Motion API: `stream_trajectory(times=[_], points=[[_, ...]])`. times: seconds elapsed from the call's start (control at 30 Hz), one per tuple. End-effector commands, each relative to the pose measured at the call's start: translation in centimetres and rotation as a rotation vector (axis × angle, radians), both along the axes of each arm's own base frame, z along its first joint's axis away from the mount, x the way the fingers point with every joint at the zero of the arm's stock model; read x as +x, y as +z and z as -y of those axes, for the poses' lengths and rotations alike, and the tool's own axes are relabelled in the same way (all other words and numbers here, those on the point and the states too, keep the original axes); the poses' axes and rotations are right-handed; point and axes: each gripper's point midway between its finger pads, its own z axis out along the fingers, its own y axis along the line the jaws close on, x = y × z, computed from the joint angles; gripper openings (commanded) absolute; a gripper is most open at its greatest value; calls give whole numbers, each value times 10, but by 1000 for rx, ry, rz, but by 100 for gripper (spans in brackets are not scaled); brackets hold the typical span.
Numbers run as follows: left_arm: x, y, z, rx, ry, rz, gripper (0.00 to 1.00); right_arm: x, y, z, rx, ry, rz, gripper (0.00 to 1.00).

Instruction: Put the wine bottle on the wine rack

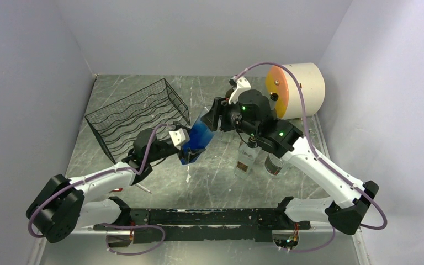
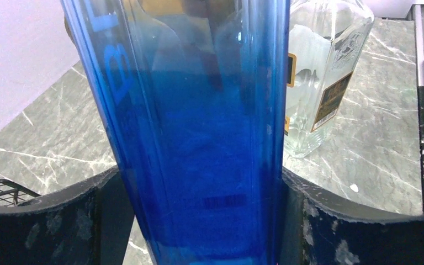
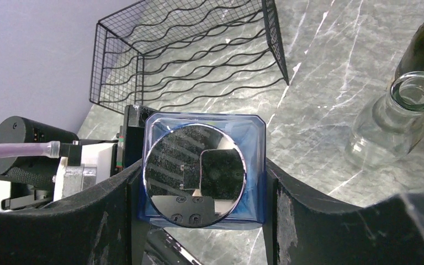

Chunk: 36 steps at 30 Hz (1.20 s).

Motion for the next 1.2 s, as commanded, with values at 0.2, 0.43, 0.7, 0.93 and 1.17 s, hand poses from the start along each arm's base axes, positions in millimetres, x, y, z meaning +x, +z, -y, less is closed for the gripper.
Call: stream_trajectory(times=[0.2, 0.43, 0.7, 0.93, 1.17], points=[[17, 40, 5, 45, 3, 187, 7, -22, 65, 5, 165, 56, 97, 78], [51, 94, -1, 105, 123, 418, 7, -36, 75, 45, 86, 2, 156, 92], [53, 141, -8, 148, 153, 725, 7, -52, 103, 82, -11, -20, 211, 92], [61, 176, 7, 277, 93, 965, 7, -51, 101, 99, -88, -60, 219, 92], [67, 207, 25, 356, 15, 1127, 7, -38, 81, 87, -186, -54, 145, 92]])
